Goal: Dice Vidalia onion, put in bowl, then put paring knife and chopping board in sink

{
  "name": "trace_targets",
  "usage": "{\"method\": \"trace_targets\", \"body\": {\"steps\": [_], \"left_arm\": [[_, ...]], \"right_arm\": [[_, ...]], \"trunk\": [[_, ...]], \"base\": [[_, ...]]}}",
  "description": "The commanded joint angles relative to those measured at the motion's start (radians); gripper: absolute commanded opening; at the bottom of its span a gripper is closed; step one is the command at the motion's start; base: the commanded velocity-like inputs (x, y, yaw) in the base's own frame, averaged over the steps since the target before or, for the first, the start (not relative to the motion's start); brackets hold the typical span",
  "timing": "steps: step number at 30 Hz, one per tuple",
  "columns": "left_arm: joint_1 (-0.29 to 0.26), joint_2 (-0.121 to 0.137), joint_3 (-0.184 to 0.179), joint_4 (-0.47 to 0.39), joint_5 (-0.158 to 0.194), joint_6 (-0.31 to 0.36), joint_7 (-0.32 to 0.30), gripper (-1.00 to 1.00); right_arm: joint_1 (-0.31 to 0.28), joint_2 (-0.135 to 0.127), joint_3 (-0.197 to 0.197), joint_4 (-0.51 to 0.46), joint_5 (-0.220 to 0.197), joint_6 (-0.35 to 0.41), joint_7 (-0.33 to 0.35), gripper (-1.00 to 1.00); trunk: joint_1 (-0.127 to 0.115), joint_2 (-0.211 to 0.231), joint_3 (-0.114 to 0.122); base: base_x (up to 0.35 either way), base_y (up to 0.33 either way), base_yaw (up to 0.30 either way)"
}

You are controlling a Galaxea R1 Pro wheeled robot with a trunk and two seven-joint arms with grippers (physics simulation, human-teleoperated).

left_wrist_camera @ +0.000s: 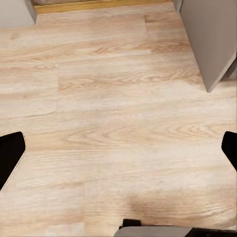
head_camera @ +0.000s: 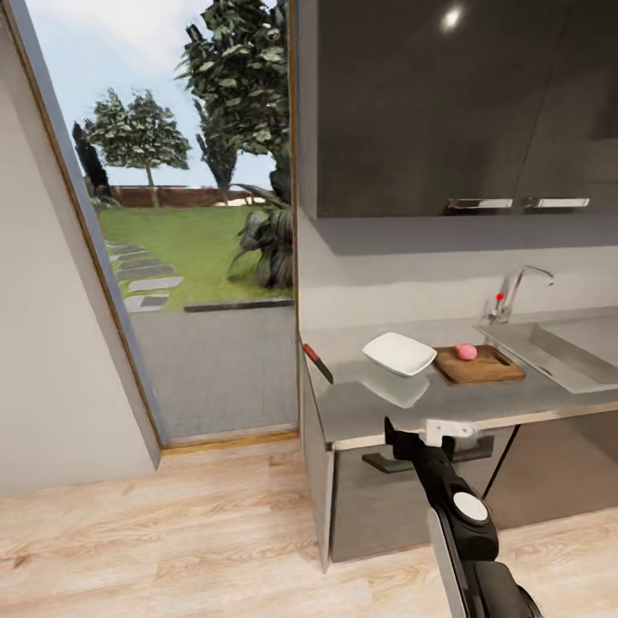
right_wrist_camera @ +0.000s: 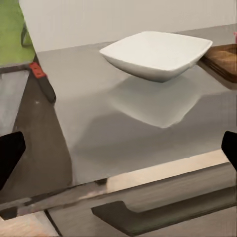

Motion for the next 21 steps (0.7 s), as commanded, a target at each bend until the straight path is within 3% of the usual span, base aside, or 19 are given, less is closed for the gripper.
{"method": "trace_targets", "body": {"steps": [1, 15, 21], "left_arm": [[0.000, 0.002, -0.007, 0.001, 0.008, -0.002, 0.006, 1.00], [-0.003, 0.001, -0.007, 0.018, 0.008, -0.002, 0.006, 1.00], [-0.003, 0.000, -0.007, 0.022, 0.008, -0.002, 0.006, 1.00]], "right_arm": [[-0.001, 0.001, 0.002, -0.001, 0.010, 0.007, 0.001, 1.00], [-0.001, 0.001, 0.004, 0.001, 0.010, 0.007, 0.000, 1.00], [-0.001, 0.001, 0.004, 0.007, 0.009, 0.007, -0.002, 1.00]], "trunk": [[0.001, -0.001, -0.001], [0.001, -0.001, -0.001], [0.001, -0.001, -0.001]], "base": [[0.191, 0.284, 0.000], [0.242, 0.268, 0.000], [0.232, 0.106, 0.000]]}}
